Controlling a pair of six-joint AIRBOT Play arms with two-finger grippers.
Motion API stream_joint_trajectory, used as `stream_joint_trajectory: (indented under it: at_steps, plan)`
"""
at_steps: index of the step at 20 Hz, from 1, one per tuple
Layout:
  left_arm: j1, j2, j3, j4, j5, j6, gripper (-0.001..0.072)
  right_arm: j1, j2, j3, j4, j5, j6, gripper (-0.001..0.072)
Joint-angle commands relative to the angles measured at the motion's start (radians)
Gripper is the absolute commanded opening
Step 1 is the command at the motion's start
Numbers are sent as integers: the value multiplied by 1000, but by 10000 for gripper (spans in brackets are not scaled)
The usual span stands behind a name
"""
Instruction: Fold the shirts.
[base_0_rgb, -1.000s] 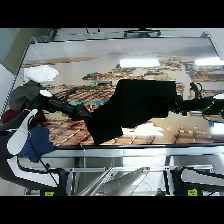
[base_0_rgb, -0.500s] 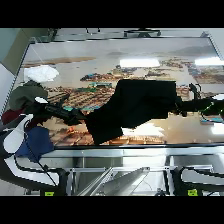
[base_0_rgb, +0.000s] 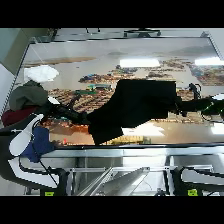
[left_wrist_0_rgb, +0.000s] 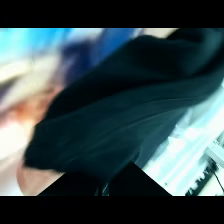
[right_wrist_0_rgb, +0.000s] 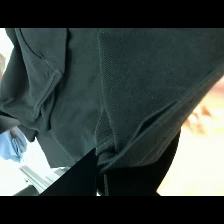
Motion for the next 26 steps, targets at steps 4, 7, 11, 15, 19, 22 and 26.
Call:
stream_joint_trajectory:
  at_steps: [4,7,11,15,19,22,26]
  plan:
    - [-10,38,115,-178,-160,21,26,-11,1,41,64,127,0,24]
    - [11,149,242,-433,-249,85,26,-50,87,139,310,225,-26,24]
    - [131,347,460,-974,-321,229,26,-162,240,341,924,361,-52,26]
    - [354,540,645,-1308,-253,306,27,-284,394,504,1270,318,-79,26]
    - [585,689,720,-1295,-154,274,28,-347,517,530,1184,226,-82,26]
    - [628,770,629,-1080,-56,199,29,-298,538,528,879,174,-47,26]
    - [347,758,444,-641,121,193,28,-24,495,424,358,-16,8,26]
